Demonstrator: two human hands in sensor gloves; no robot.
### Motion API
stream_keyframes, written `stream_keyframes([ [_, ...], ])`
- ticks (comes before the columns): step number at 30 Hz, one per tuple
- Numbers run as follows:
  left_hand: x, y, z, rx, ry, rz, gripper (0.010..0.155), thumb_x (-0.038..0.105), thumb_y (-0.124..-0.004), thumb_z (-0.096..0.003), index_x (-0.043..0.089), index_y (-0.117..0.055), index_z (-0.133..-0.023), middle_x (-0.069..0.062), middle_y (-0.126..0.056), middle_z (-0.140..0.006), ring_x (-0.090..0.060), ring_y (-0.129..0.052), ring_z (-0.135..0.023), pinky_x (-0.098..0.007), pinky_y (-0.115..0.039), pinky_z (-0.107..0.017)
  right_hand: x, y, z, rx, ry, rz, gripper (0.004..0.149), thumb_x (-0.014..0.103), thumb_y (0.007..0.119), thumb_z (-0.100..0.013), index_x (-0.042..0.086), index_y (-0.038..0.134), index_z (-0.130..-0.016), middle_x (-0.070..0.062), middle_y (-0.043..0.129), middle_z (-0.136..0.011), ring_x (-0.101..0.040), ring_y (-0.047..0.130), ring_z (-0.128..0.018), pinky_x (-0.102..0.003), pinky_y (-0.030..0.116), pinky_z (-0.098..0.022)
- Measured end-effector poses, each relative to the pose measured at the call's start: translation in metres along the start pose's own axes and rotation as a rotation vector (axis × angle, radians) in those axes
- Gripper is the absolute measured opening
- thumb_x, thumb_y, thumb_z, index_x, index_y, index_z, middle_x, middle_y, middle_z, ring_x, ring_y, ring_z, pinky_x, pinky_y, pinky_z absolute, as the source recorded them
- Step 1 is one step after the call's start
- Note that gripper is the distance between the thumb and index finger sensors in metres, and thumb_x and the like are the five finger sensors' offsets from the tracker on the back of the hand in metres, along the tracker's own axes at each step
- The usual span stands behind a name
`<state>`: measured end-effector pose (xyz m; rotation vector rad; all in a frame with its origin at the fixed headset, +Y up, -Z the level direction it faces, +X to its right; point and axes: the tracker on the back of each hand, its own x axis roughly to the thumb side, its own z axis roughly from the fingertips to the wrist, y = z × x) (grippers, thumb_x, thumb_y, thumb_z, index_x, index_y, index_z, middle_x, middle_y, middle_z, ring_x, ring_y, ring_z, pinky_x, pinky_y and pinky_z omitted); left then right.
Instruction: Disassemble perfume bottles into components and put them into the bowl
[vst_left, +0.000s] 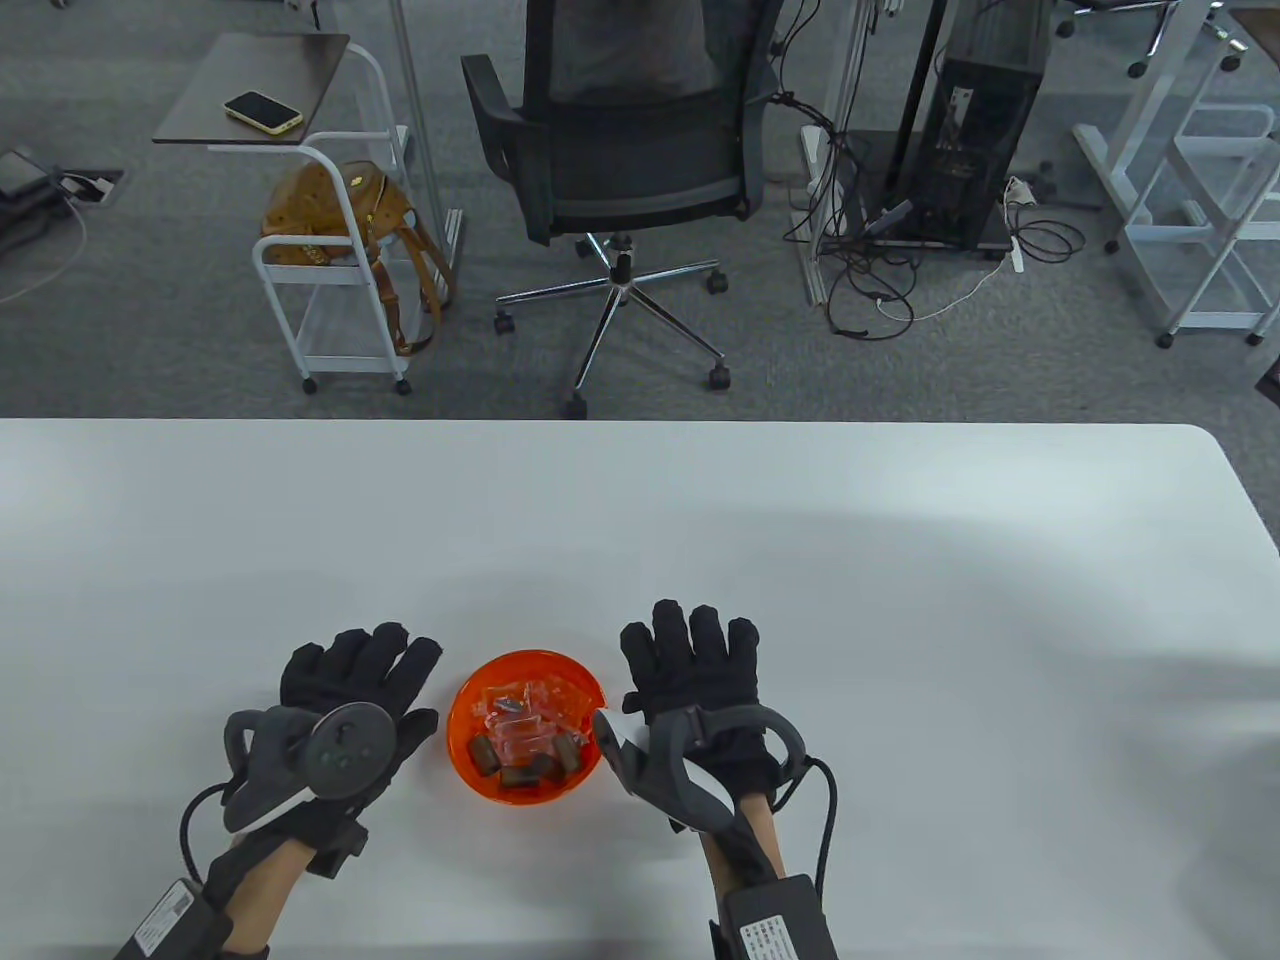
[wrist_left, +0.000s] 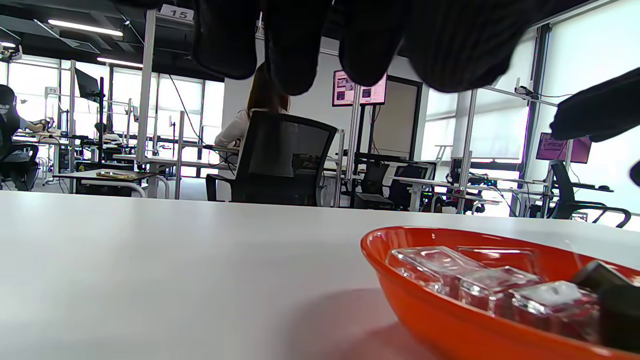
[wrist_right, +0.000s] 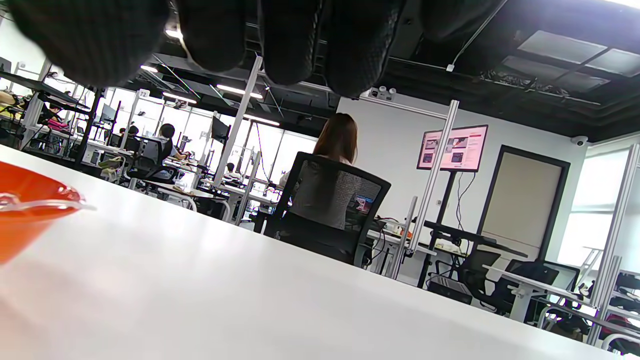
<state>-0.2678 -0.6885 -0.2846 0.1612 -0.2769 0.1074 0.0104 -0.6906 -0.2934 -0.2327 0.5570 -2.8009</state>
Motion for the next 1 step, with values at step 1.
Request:
stream_keyframes([
  [1, -0.0001, -0.0001, 0.0, -0.003, 0.001, 0.001, 0.068, 0.051, -0.076, -0.0439, 0.031, -0.068, -0.109, -0.012, -0.069, -0.117, -0.044, -0.069, -0.106, -0.071, -0.045, -0.075, 0.0006, -0.0002, 0.0, 0.004, -0.001, -0.001, 0.068, 0.058, 0.074, -0.034, 0.038, 0.058, -0.097, 0.004, 0.062, -0.11, -0.028, 0.073, -0.101, -0.065, 0.053, -0.073],
])
